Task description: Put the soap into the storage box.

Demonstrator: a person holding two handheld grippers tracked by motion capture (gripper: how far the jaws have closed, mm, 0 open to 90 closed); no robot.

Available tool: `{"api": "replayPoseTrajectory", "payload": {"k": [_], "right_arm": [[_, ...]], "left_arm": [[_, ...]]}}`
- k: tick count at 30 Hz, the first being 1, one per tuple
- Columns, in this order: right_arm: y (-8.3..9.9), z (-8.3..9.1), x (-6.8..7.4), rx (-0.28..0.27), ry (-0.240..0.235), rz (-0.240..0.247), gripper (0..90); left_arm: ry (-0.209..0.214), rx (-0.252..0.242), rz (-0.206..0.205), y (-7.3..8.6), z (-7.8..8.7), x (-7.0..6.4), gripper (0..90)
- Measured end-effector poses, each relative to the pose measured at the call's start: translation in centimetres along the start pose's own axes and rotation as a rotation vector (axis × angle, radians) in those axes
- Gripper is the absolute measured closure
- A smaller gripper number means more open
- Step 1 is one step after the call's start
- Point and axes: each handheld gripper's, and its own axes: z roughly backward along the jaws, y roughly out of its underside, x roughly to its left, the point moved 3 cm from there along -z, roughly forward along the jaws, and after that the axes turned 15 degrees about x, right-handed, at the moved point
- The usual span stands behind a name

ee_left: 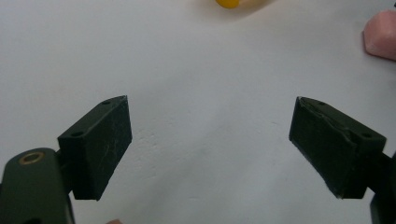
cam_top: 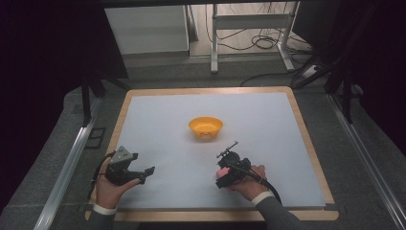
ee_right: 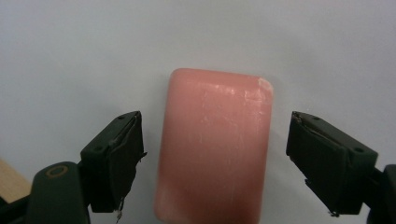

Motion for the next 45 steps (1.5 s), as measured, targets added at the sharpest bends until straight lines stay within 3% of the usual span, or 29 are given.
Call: {"api": "replayPoseTrajectory", "payload": {"k": [10,16,25,38,45], "right_arm": [[-0.3,-1.6,0.2,0.064,0.007,0.008,28.1],[-0.1,-1.5,0.1,0.057,-0.007,0.011,35.7],[0.0,-1.3,-0.2,0.066,-0.028,0.025,36.5],[0.0,0.5,-2.3,0.008,-0.066,-0.003,36.6],[-1.3,2.5,-4.6,-0.053,-0.051,0.003,36.6]], "left_arm": [[-0.003,0.001,-0.003,0.0,0.0,0.0,13.6],[-0.005,0.005,-0.006,0.0,-0.1,-0.1,13.6],[-0.007,0.008,-0.009,0.0,-0.2,-0.2,13.6],[-0.011,0.021,-0.016,0.0,-0.5,-0.3,13.6],[-0.015,0.027,-0.020,0.1,-0.6,-0.5,13.6]]}}
